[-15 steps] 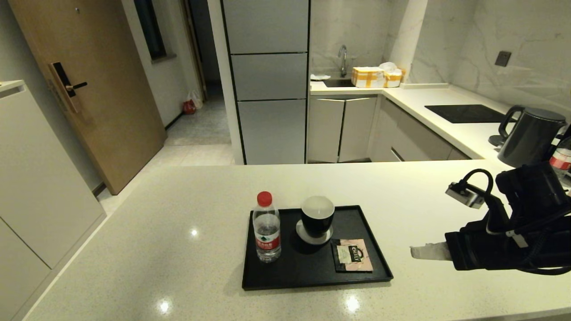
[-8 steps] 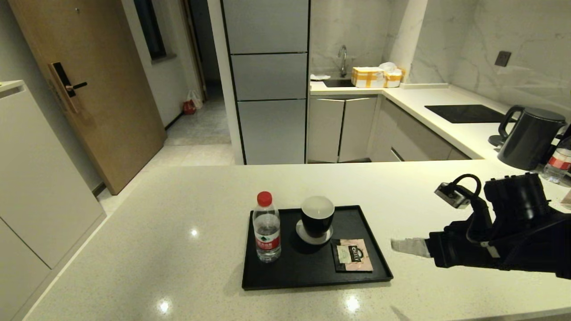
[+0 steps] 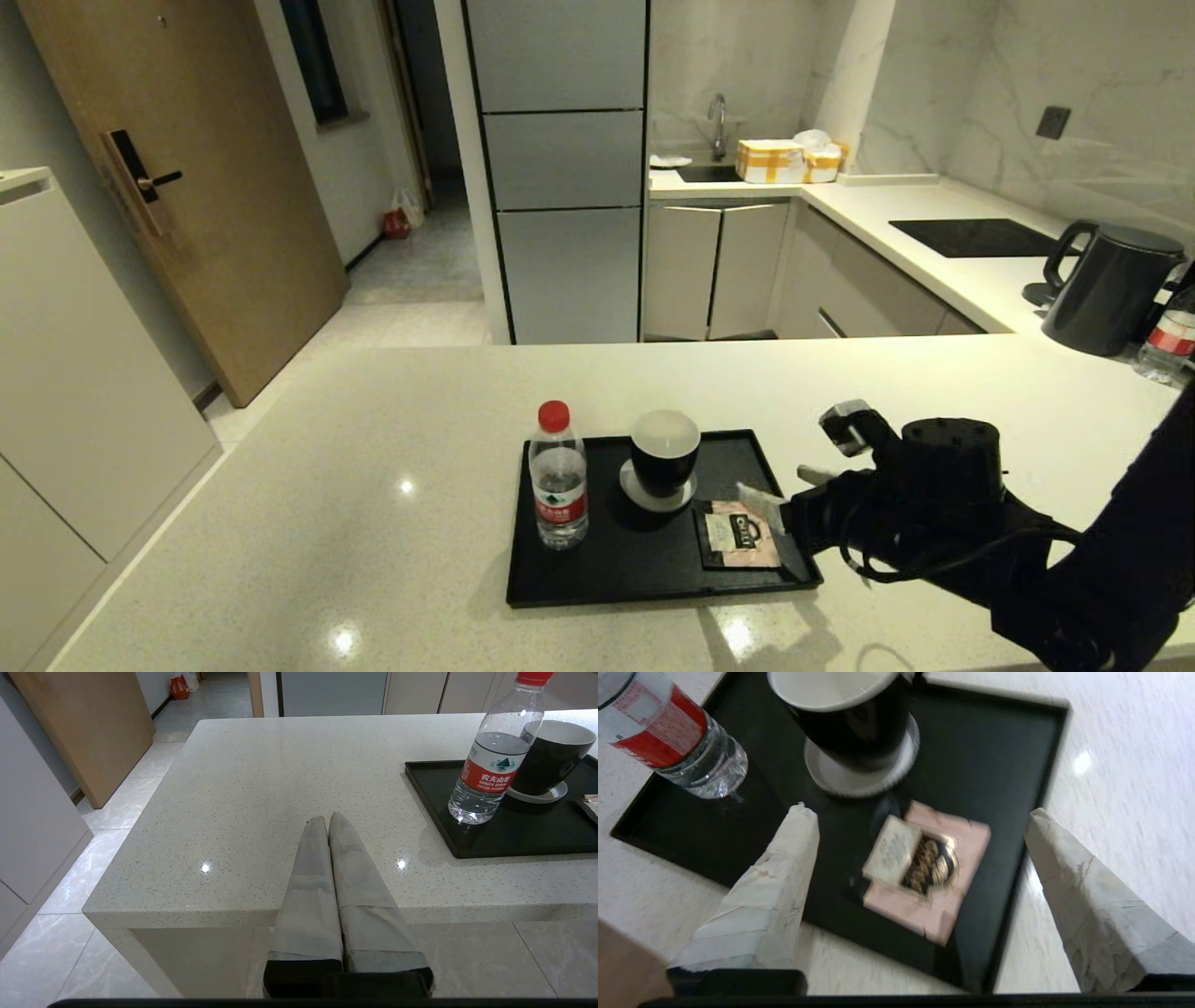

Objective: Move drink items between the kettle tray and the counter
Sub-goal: Pick up the tea cup

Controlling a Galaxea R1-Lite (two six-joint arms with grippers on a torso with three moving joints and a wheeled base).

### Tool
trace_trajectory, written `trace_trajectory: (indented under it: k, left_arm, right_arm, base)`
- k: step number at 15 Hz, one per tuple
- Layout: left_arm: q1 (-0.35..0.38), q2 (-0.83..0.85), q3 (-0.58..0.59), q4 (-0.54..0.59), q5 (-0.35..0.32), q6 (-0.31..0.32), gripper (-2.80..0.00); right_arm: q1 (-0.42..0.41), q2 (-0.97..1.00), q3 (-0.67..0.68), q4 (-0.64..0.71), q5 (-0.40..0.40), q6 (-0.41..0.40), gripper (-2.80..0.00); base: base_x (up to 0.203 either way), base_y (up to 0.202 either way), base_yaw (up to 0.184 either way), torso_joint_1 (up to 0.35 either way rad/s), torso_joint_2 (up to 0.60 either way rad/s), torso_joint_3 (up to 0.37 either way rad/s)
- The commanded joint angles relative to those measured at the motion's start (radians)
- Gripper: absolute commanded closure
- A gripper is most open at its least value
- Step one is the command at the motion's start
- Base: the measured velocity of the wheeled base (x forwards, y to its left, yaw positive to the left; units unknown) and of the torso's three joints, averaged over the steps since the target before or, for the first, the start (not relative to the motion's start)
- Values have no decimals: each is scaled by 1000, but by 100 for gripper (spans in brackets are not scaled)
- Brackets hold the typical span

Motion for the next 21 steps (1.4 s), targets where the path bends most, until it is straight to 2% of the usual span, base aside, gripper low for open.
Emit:
trace_trajectory:
  k: [1,6,9,12,16,18,21]
  left_arm:
    - [0,-2,2,0,0,0,0]
    - [0,-2,2,0,0,0,0]
    - [0,-2,2,0,0,0,0]
    - [0,-2,2,0,0,0,0]
    - [0,-2,2,0,0,0,0]
    - [0,-2,2,0,0,0,0]
    - [0,-2,2,0,0,0,0]
  right_arm:
    - [12,78,25,-131,3,-41,-280]
    - [14,95,33,-189,32,-85,-280]
    - [22,153,-44,-180,65,-86,-280]
    - [67,229,-130,-175,54,-69,-280]
    - [77,322,-267,-118,1,-68,-280]
    - [77,373,-332,-107,-52,-68,-280]
    - [78,416,-376,-104,-98,-64,-280]
  base:
    - [0,0,0,0,0,0]
    - [0,0,0,0,0,0]
    - [0,0,0,0,0,0]
    - [0,0,0,0,0,0]
    - [0,0,0,0,0,0]
    - [0,0,0,0,0,0]
    - [0,0,0,0,0,0]
